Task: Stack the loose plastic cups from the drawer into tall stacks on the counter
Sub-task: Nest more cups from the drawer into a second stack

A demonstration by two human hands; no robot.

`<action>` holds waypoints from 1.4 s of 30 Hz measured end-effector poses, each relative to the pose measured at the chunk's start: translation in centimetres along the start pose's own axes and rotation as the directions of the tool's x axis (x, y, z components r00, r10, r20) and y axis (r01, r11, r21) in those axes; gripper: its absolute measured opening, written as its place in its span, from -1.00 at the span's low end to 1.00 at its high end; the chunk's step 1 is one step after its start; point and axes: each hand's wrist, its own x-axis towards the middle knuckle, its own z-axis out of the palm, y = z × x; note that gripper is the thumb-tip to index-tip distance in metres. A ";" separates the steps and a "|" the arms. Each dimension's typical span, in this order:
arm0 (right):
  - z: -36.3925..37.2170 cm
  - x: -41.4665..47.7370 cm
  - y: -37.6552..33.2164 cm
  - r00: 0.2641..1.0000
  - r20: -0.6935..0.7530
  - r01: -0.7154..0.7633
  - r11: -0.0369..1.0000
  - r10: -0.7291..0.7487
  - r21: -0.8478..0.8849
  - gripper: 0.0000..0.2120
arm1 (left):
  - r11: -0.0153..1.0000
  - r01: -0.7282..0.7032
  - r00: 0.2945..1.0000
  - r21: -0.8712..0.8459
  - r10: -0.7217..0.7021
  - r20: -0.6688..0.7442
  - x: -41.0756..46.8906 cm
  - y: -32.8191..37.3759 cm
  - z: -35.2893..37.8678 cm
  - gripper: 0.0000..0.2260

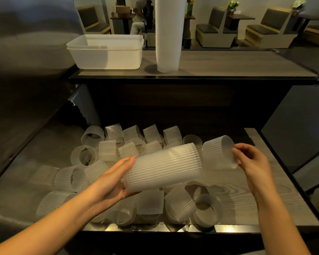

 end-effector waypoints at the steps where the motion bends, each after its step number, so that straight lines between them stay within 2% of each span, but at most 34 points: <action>1: 0.1 -0.3 -0.4 0.999 0.039 -0.014 0.998 0.011 0.066 -0.88 | 1.000 -0.003 1.000 0.003 0.003 0.001 0.0 0.0 0.0 -0.54; 5: 0.5 -1.1 -1.4 0.976 0.199 -0.128 0.970 0.085 0.209 -0.84 | 1.000 -0.014 1.000 0.008 0.014 -0.004 0.1 0.0 0.0 -0.54; 9: 1.4 -1.6 -1.4 0.950 0.280 -0.206 0.953 0.141 0.221 -0.85 | 1.000 -0.017 1.000 0.005 0.017 0.007 0.2 0.0 0.0 -0.54; 11: 1.8 -1.9 -1.3 0.937 0.318 -0.216 0.955 0.145 0.203 -0.78 | 1.000 -0.018 1.000 0.009 0.018 0.007 0.2 0.0 0.0 -0.55; 14: 2.4 -2.3 -1.1 0.935 0.324 -0.204 0.968 0.147 0.148 -0.72 | 1.000 -0.019 1.000 0.025 0.019 0.006 0.1 0.0 0.2 -0.55; 22: 3.1 -2.0 -1.2 0.929 0.343 -0.188 0.975 0.138 0.116 -0.75 | 1.000 -0.010 1.000 0.019 0.010 0.000 -0.2 0.0 0.3 -0.63; 26: 3.5 -1.7 -1.1 0.942 0.320 -0.135 0.987 0.102 0.085 -0.86 | 1.000 -0.011 1.000 0.014 0.011 -0.009 -0.1 0.1 0.3 -0.59; 32: 5.1 -2.4 -0.4 0.967 0.252 -0.045 0.998 0.032 0.045 -0.85 | 1.000 -0.015 1.000 0.018 0.015 0.000 0.1 0.2 0.3 -0.57; 39: 6.2 -3.0 -0.2 0.968 0.235 0.115 0.988 -0.089 -0.100 -0.83 | 0.999 -0.018 1.000 0.027 0.018 0.014 0.6 0.1 0.2 -0.57; 42: 5.8 -2.5 -0.2 0.966 0.209 0.183 0.974 -0.152 -0.135 -0.92 | 1.000 -0.016 1.000 0.015 0.016 0.018 0.5 0.1 0.1 -0.57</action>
